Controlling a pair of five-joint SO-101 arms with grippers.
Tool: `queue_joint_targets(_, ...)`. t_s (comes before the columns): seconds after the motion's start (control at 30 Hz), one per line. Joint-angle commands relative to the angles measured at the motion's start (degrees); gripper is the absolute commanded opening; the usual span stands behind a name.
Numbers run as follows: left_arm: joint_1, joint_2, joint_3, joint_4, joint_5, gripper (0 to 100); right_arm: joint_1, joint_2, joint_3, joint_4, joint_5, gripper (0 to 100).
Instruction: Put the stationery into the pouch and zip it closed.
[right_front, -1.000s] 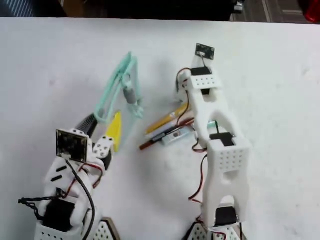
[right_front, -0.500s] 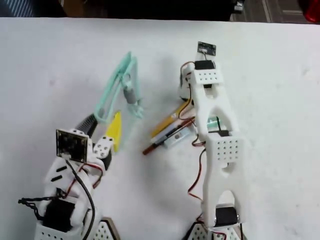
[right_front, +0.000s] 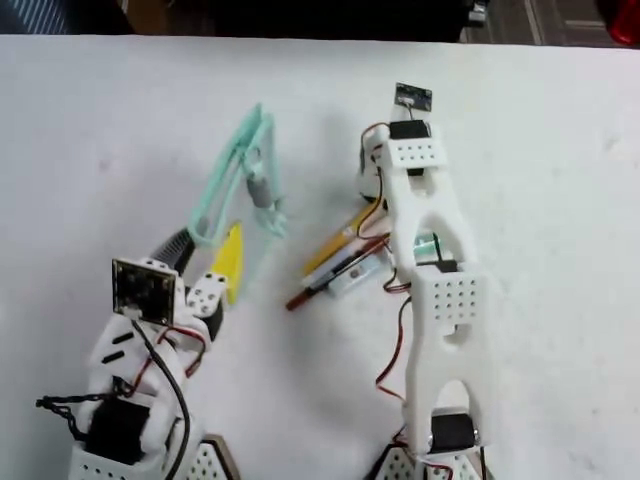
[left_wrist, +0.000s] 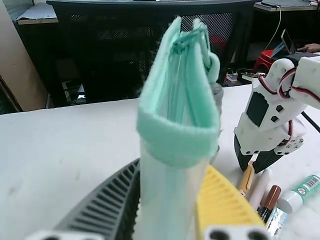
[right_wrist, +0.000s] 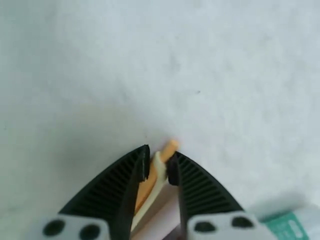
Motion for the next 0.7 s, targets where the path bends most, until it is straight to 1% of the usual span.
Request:
queue_joint_targets(0.0, -0.22, 0.4, 0.26, 0.35, 0.09, 16, 0.66, -5.23, -1.49, 2.24, 1.05, 1.6)
queue_joint_targets(0.23, -0.22, 0.4, 1.14, 0.7, 0.09, 16, 3.38, -26.42, -1.49, 6.29, 1.14, 1.6)
queue_joint_targets(0.43, -0.22, 0.4, 1.14, 0.7, 0.09, 16, 0.84, -41.45, -1.41, 10.77, 1.32, 1.6)
queue_joint_targets(0.53, -0.22, 0.4, 1.14, 0.7, 0.09, 16, -1.01, -47.08, -1.41, 12.62, 4.66, 1.6)
queue_joint_targets(0.67, -0.22, 0.4, 1.14, 0.79, 0.09, 16, -1.98, -54.73, -1.41, 12.26, 8.88, 1.6)
